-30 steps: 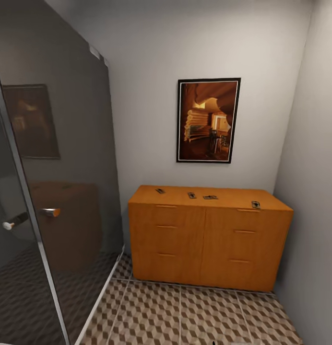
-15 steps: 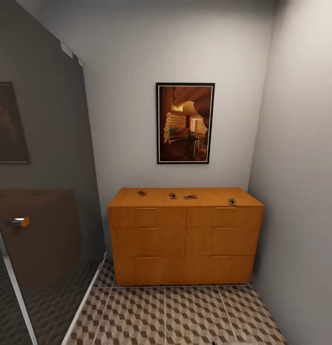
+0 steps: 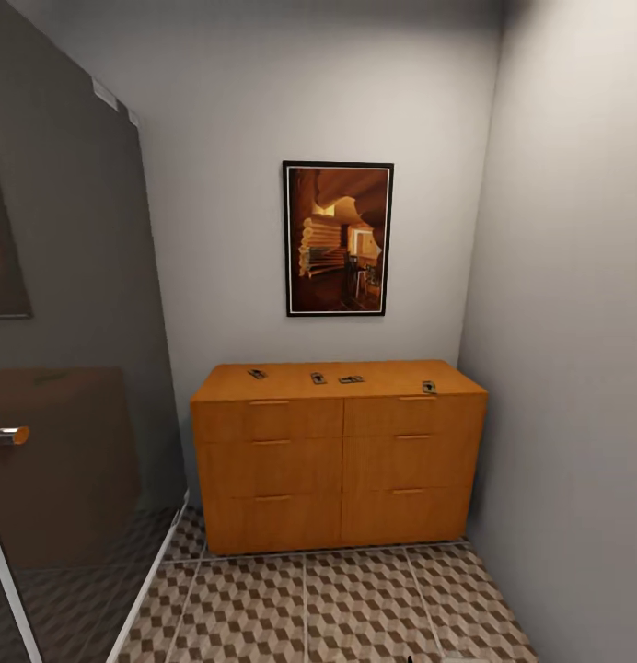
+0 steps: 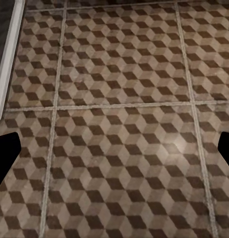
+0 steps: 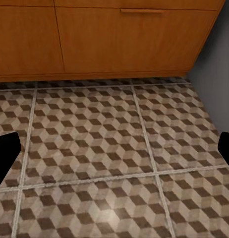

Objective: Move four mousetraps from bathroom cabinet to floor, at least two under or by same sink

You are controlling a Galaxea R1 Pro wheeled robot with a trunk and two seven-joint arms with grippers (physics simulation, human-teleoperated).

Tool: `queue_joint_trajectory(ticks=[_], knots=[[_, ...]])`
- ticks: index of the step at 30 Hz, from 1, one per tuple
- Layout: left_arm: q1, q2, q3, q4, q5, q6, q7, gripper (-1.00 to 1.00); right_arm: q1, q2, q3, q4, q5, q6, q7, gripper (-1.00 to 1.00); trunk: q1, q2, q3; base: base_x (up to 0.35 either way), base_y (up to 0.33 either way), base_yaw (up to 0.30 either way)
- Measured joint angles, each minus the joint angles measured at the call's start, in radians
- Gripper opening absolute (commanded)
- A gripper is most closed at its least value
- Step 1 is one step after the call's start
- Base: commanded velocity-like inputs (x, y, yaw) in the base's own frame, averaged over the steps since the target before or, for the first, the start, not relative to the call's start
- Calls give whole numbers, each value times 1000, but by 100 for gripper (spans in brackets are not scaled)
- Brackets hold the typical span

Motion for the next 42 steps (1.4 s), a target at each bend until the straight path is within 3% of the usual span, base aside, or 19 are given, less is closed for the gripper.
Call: queue_joint_trajectory(ticks=[35, 39, 42], knots=[[0, -3, -3, -1, 0, -1, -1, 100, 0, 0, -1, 0, 1, 0, -2, 100, 0, 0, -41, 0, 0, 0], [0, -8, -27, 0, 0, 0, -3, 100, 0, -1, -2, 0, 1, 0, -2, 100, 0, 0, -43, 0, 0, 0], [0, -10, -65, 1, 0, 0, -2, 100, 0, -1, -2, -1, 1, 0, -3, 100, 0, 0, -43, 0, 0, 0]])
